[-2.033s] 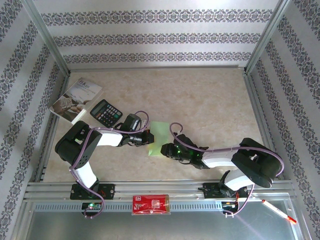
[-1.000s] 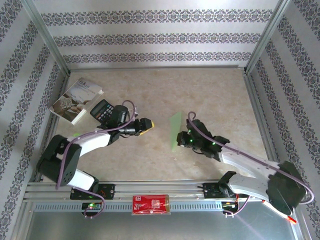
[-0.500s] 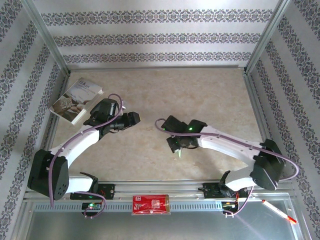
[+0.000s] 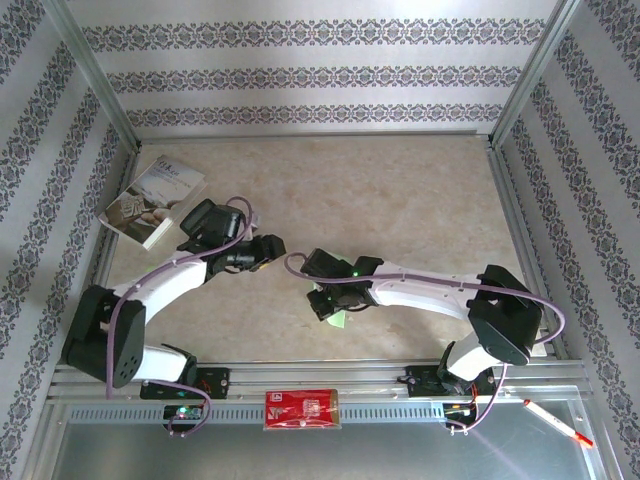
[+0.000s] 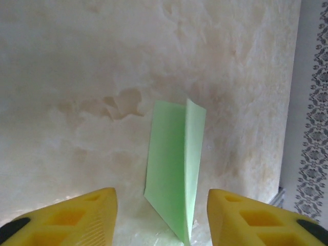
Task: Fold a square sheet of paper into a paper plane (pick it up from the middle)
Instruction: Turn over the paper at the center of the table, then third fold the triangle at the center of the table.
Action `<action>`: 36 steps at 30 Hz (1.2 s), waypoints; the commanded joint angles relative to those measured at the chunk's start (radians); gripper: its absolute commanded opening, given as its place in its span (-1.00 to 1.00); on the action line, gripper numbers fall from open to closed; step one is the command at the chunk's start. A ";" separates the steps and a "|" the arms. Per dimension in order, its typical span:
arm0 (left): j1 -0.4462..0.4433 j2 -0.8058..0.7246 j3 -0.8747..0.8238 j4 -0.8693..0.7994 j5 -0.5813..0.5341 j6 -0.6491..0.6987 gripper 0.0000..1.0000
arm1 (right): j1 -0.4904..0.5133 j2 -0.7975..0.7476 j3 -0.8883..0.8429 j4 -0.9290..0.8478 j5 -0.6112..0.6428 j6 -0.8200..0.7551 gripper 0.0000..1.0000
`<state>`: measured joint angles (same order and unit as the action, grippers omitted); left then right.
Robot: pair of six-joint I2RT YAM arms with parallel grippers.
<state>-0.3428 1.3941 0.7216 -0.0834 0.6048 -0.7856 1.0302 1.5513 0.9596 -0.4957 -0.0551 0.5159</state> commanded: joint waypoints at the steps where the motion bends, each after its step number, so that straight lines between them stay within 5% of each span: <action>1: -0.036 0.056 -0.011 0.138 0.071 -0.077 -0.09 | 0.007 0.002 -0.055 0.124 -0.052 0.031 -0.80; 15: -0.180 0.345 0.097 0.344 0.142 -0.196 -0.40 | 0.010 -0.032 -0.209 0.354 -0.104 0.043 -0.84; 36: -0.203 0.497 0.165 0.239 0.123 -0.070 -0.44 | -0.012 -0.056 -0.258 0.400 -0.138 0.041 -0.62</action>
<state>-0.5377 1.8748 0.8776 0.1917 0.7444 -0.9005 1.0286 1.5188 0.7128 -0.1165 -0.1749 0.5518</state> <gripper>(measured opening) 0.282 0.186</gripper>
